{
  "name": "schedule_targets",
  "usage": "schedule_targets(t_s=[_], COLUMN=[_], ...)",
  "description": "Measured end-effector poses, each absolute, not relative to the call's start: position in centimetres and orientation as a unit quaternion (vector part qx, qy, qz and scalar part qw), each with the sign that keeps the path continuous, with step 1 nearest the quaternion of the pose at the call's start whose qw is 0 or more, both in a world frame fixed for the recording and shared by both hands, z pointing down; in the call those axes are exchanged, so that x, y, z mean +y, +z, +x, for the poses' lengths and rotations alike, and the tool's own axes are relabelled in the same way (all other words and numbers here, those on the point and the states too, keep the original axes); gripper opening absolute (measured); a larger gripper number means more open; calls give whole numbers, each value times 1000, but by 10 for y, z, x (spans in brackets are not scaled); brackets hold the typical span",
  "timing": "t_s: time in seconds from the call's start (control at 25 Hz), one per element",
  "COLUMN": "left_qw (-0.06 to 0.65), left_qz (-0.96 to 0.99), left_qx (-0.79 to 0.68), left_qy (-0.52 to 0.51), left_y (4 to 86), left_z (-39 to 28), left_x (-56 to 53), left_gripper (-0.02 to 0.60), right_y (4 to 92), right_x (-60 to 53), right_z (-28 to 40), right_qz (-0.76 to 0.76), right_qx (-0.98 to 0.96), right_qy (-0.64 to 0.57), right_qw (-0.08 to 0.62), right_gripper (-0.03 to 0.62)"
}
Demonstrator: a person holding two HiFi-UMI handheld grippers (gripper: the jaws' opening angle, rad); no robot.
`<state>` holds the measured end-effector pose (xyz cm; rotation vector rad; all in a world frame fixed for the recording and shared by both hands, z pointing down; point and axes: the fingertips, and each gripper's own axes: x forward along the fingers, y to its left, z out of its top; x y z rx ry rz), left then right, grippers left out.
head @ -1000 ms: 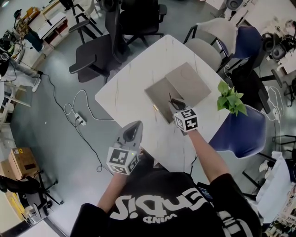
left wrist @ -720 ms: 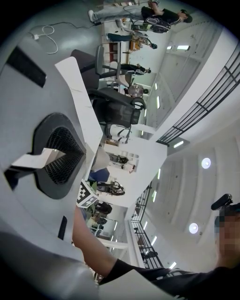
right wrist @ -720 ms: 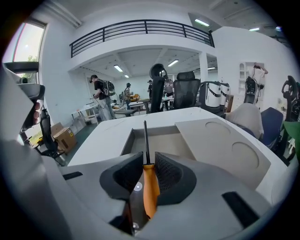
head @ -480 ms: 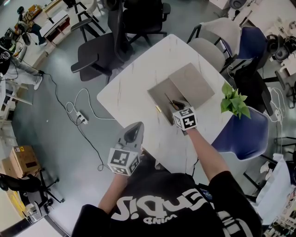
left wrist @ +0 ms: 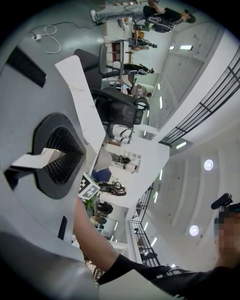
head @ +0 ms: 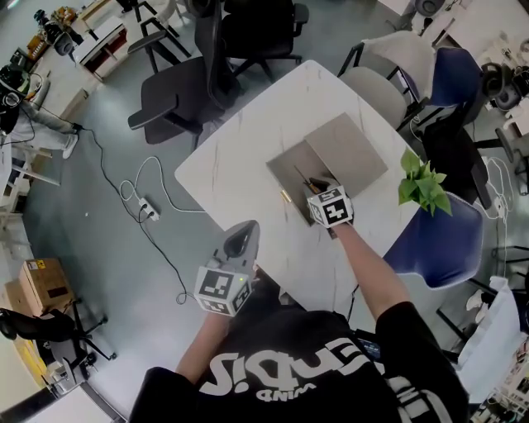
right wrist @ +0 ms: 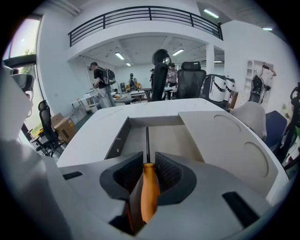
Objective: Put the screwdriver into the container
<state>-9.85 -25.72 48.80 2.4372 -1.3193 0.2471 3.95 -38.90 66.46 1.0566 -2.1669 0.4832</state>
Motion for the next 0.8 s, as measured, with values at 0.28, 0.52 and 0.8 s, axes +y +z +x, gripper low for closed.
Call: schedule_targets(t_s=[0.28,0.52,0.8], left_qw=[182,184,188], left_qz=[861,860,860], left_qx=[-468,-467,-467], left_qy=[87,87,89], left_y=[492,494,494], left_z=[-100,-101,-103], left_x=[-259,-259,-257], left_gripper=[14,14,14], right_y=[673,677,677], right_x=[-391,-387,-388], right_z=[38,35,35], right_qz=[400,391,392], right_qx=[-825,-821,-822], right_qy=[179,175,171], right_qw=[358,377,375], right_gripper=[74,78,94])
